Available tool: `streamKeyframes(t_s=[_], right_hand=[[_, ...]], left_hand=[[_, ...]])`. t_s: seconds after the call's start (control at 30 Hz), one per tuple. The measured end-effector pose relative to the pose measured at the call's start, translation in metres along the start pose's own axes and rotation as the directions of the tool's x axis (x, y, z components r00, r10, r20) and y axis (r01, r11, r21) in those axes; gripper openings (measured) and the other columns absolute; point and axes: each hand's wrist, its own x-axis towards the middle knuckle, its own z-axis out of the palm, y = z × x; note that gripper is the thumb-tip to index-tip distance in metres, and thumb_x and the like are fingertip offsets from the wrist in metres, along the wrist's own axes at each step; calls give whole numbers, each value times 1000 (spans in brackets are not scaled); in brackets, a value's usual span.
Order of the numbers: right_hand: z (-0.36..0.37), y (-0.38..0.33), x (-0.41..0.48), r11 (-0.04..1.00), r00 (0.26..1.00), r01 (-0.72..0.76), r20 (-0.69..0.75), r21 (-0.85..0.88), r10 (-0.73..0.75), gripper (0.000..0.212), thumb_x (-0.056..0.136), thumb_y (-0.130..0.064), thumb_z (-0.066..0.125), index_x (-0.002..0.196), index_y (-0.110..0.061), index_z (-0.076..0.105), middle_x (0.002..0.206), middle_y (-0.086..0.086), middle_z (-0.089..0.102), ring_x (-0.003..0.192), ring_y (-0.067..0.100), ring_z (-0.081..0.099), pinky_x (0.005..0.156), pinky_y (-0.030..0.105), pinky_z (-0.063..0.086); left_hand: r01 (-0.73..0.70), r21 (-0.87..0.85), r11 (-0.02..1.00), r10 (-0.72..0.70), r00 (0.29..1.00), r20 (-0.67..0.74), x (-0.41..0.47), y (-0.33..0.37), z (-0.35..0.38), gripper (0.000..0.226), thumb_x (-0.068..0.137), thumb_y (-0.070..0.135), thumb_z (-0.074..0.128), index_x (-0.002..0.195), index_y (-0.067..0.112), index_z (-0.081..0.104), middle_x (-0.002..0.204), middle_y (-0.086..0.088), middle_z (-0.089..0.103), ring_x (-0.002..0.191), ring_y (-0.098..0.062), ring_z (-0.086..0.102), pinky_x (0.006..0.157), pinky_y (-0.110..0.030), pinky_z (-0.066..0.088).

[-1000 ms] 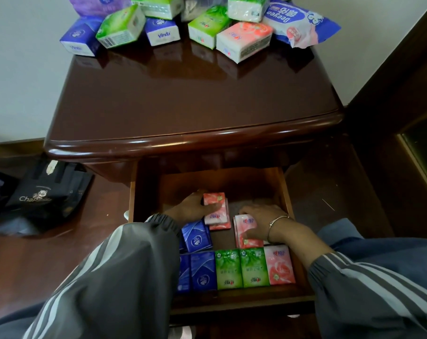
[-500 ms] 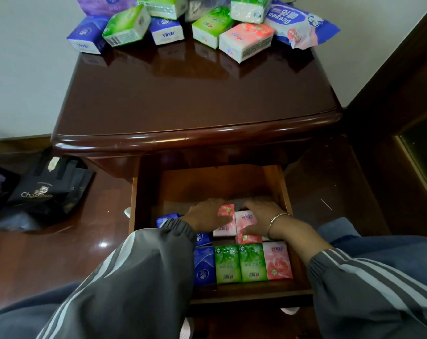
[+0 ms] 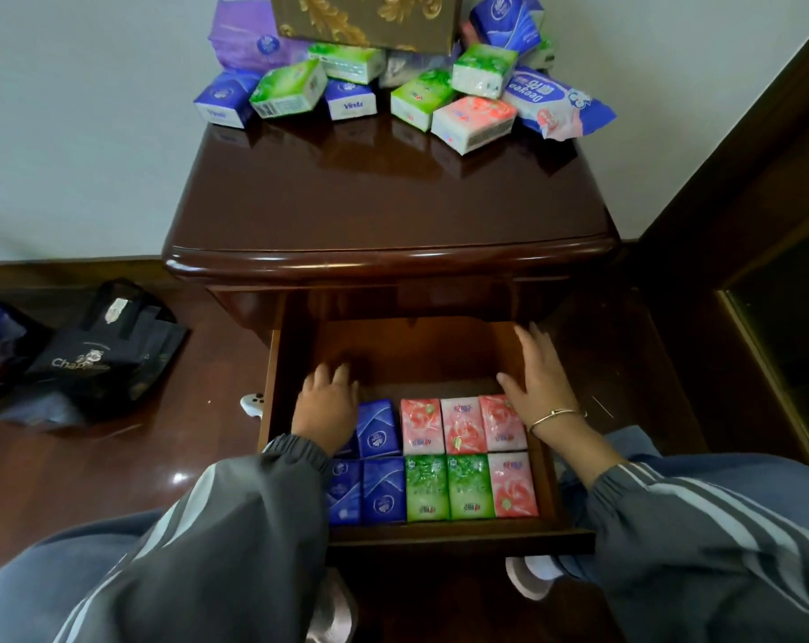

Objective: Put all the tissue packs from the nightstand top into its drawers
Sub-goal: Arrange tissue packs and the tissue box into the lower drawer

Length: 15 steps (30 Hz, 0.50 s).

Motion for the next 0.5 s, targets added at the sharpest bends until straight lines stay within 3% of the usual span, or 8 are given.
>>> streamKeyframes(t_s=[0.07,0.13,0.3,0.4,0.5], right_hand=[[13,3,-8,983,988,-138,87,118,128,79,91,-16,56,150,-13,4,159,10,5,146,24,9,119,39,16],[21,4,-11,959,978,-195,113,205,174,77,94,-14,50,150,-16,-3,159,8,3,145,24,15,115,36,20],[22,7,-6,948,971,-237,86,215,223,65,99,-19,38,150,-25,-2,155,10,24,136,30,36,107,41,33],[24,9,-7,954,978,-209,70,218,198,62,100,-25,36,150,-26,-1,154,10,26,135,30,36,107,42,34],[26,12,-6,954,980,-198,50,226,192,61,100,-25,35,150,-26,0,154,10,25,136,29,35,107,42,34]], left_hand=[[91,-84,992,-83,991,102,-3,-14,4,42,103,25,33,139,5,37,139,-22,39,126,-41,40,105,-47,34],[103,-133,986,-76,978,196,-4,-21,7,35,103,21,32,130,1,43,132,-24,47,120,-41,46,101,-45,36],[38,-230,973,20,969,245,-7,-19,10,32,101,17,37,122,1,55,123,-20,57,111,-34,53,96,-38,41],[172,-423,890,-55,960,276,-3,-18,5,30,101,17,39,123,5,55,113,-14,59,92,-26,58,84,-37,48],[316,-439,841,-207,938,278,-2,-21,4,38,101,24,39,132,2,47,129,-22,51,108,-36,56,92,-39,48]])
